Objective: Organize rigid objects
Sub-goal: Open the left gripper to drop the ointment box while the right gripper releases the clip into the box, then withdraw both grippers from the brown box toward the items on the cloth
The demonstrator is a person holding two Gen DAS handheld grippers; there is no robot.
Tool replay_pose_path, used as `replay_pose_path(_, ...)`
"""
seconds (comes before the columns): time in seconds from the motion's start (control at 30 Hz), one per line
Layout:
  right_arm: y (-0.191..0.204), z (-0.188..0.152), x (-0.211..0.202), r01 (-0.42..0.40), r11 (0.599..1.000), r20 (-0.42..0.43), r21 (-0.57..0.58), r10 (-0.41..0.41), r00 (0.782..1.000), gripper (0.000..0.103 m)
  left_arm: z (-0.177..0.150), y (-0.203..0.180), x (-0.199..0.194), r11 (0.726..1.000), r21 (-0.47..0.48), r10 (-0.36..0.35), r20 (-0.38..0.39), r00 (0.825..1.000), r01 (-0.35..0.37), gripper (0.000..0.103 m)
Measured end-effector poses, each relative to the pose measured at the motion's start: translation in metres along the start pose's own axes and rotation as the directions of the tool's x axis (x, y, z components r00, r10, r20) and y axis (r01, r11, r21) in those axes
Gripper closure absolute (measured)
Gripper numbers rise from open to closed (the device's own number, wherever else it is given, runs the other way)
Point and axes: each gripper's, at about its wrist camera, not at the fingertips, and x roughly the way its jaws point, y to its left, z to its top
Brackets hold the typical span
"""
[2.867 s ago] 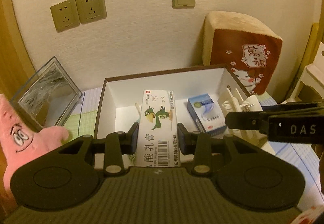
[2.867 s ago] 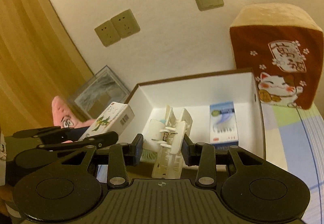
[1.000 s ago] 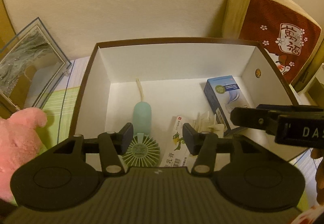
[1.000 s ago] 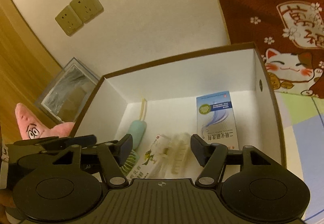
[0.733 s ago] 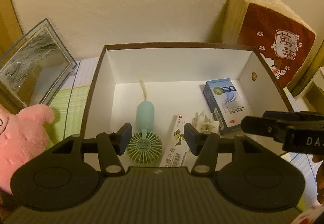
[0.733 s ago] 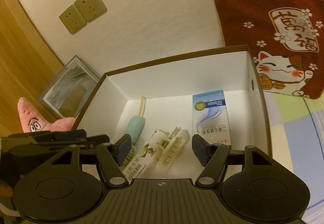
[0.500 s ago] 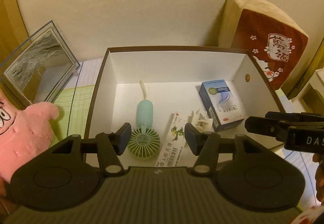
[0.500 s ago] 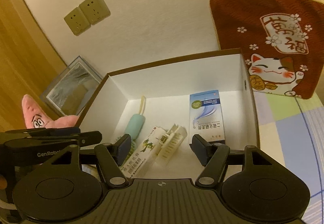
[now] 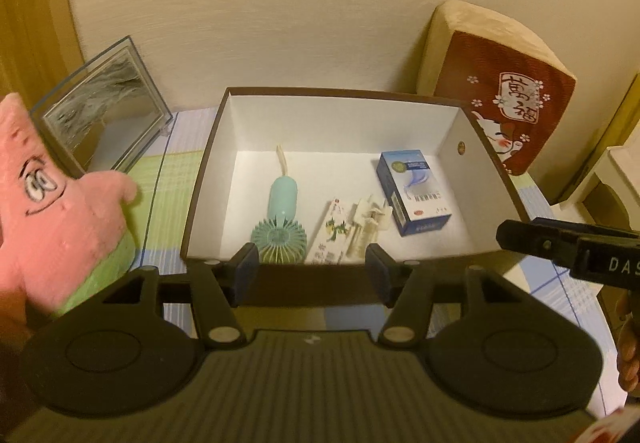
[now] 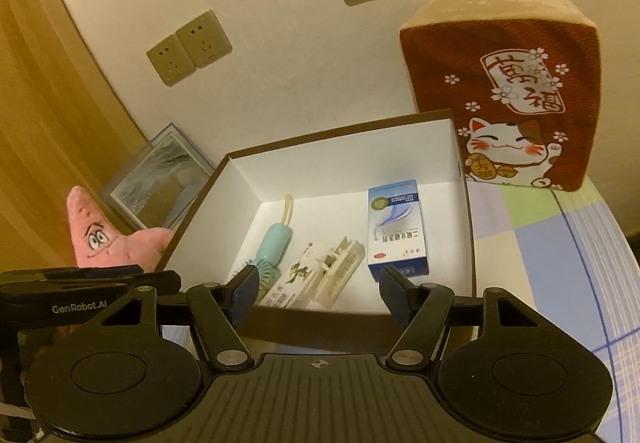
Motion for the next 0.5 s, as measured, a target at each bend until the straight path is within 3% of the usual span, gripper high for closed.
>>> replay_pose_path(0.5, 0.01, -0.036, -0.054, -0.044, 0.999, 0.02, 0.006, 0.044, 0.999, 0.036, -0.049, -0.006, -0.057, 1.0, -0.022, -0.01, 0.02, 1.0, 0.01, 0.043)
